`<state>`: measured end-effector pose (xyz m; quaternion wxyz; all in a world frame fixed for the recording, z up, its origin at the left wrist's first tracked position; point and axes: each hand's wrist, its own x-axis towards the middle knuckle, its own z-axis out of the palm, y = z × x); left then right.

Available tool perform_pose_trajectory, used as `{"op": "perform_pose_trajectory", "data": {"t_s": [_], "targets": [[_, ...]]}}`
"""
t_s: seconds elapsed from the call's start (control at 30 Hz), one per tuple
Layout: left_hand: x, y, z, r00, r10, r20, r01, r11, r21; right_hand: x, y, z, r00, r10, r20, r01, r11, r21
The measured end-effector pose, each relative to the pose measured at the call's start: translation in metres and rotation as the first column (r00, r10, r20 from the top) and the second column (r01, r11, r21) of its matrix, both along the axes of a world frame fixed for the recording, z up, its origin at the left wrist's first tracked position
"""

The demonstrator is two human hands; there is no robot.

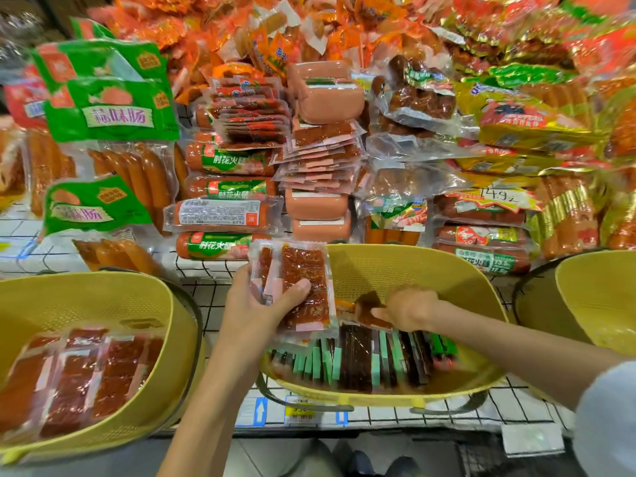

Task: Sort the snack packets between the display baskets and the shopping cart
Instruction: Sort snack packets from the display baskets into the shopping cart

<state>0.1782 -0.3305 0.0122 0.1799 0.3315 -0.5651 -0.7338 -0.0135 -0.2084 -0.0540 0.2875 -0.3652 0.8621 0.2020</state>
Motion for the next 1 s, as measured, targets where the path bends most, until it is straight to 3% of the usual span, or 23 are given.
{"op": "perform_pose_trajectory", "data": {"t_s": [0.13, 0.3, 0.43, 0.63, 0.7, 0.77, 0.83, 0.93, 1.0], "targets": [[-0.001, 0.004, -0.001, 0.999, -0.051, 0.005, 0.051, 0.998, 0.041, -0.003, -0.008, 0.005, 0.96, -0.006, 0.279, 0.011, 1.0, -0.014], [0.001, 0.003, 0.0, 0.998, -0.056, -0.011, 0.056, 0.997, 0.052, -0.002, -0.012, 0.003, 0.867, -0.156, 0.472, 0.25, 0.958, -0.141], [0.004, 0.0, 0.0, 0.999, -0.02, -0.032, 0.022, 0.999, 0.049, 0.003, -0.013, 0.009, 0.664, -0.277, 0.695, 0.525, 0.834, -0.169], [0.008, -0.003, 0.001, 0.999, 0.035, -0.041, -0.035, 0.999, 0.003, 0.017, -0.016, 0.003, 0.528, -0.318, 0.787, 0.769, 0.573, -0.285], [0.01, -0.003, 0.002, 0.996, 0.068, -0.051, -0.069, 0.997, -0.015, 0.016, -0.014, 0.011, 0.363, -0.317, 0.876, 0.875, 0.438, -0.205], [0.012, -0.004, 0.004, 0.992, 0.116, -0.055, -0.118, 0.992, -0.032, 0.01, -0.005, 0.028, 0.154, -0.262, 0.953, 0.935, 0.35, -0.055], [0.013, -0.004, 0.004, 0.986, 0.159, -0.054, -0.162, 0.985, -0.053, 0.006, 0.006, 0.048, 0.029, -0.143, 0.989, 0.939, 0.344, 0.022], [0.011, -0.001, 0.005, 0.988, 0.146, -0.054, -0.151, 0.984, -0.099, 0.013, 0.019, 0.07, -0.032, 0.083, 0.996, 0.944, 0.33, 0.003], [0.004, 0.008, 0.007, 0.996, 0.075, -0.04, -0.08, 0.983, -0.163, 0.031, 0.017, 0.077, -0.045, 0.143, 0.989, 0.942, 0.335, -0.005]]}}
